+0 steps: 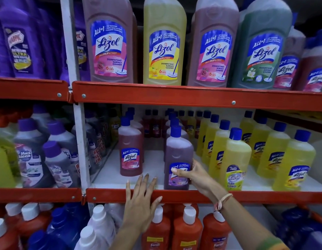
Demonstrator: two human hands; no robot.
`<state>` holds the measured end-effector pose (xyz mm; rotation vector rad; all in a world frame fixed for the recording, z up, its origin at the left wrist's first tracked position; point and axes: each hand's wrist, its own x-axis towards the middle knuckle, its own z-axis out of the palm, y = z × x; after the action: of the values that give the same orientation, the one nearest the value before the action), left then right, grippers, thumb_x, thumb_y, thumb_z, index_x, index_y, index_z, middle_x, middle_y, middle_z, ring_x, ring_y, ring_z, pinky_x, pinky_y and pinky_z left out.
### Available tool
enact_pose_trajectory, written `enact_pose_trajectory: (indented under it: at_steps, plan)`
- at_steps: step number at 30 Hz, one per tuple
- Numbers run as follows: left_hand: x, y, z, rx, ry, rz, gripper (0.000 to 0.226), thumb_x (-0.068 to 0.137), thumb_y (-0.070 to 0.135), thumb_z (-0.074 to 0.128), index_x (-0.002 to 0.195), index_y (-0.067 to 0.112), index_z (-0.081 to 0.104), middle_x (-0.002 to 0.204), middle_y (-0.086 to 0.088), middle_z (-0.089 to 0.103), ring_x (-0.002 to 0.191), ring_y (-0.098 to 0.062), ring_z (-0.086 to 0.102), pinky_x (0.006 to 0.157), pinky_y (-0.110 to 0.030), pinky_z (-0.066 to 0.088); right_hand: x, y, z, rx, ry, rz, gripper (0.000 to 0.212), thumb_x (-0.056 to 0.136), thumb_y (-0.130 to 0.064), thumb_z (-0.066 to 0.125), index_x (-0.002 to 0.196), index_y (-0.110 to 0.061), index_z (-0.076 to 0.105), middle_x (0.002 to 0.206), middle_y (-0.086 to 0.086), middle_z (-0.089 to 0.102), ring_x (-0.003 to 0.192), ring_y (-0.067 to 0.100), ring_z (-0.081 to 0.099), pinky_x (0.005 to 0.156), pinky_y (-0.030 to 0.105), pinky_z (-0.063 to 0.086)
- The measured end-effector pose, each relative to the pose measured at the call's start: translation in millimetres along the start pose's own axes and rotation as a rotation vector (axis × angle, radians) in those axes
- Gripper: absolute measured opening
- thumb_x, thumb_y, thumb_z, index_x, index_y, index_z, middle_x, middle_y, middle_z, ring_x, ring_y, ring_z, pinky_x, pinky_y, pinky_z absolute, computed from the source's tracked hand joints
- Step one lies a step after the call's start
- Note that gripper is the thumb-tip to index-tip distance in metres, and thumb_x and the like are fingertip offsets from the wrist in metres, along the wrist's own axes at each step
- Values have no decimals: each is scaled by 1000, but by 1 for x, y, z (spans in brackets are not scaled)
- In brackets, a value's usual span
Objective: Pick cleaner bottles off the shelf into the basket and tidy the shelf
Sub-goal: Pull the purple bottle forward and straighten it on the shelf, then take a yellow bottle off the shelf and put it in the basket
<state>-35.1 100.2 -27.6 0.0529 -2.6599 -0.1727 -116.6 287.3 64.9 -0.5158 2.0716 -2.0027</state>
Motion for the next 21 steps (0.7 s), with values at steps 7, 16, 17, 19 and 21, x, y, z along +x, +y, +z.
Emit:
enact_pose_trajectory:
  at_steps: [7,16,17,19,21]
  plan:
    - [-2,2,-4,-4,-26,23,63,92,61,16,142,25,30,149,-4,38,138,-23,29,111,-49,0,-8,-3,-1,-44,-6,3,88,53,-30,88,129,-14,46,120,11,66,105,26,67,95,48,54]
    - [-2,73,-53,-372,402,85,46,94,37,36,132,14,46,135,-2,50,126,-15,42,105,-35,36,-58,-42,-74,-237,156,-471,56,76,-13,78,124,-24,51,121,1,58,107,16,61,78,19,55]
    - [0,88,-54,-385,420,147,42,93,32,39,130,14,48,133,-2,52,123,-14,44,104,-35,37,-64,-49,-84,-235,182,-524,50,77,-12,77,120,-22,54,117,2,61,103,15,63,78,19,55]
    - [10,119,-52,-405,411,268,36,93,26,44,126,14,52,130,-1,55,121,-13,47,103,-32,38,-73,-60,-106,-224,237,-617,41,79,-8,74,115,-20,57,108,4,65,94,14,65,74,20,57]
    - [22,144,-47,-417,361,335,34,93,24,48,126,15,51,128,1,55,121,-10,46,103,-25,36,-76,-62,-129,-219,315,-666,38,81,-7,73,113,-20,58,102,5,66,89,17,66,70,23,57]
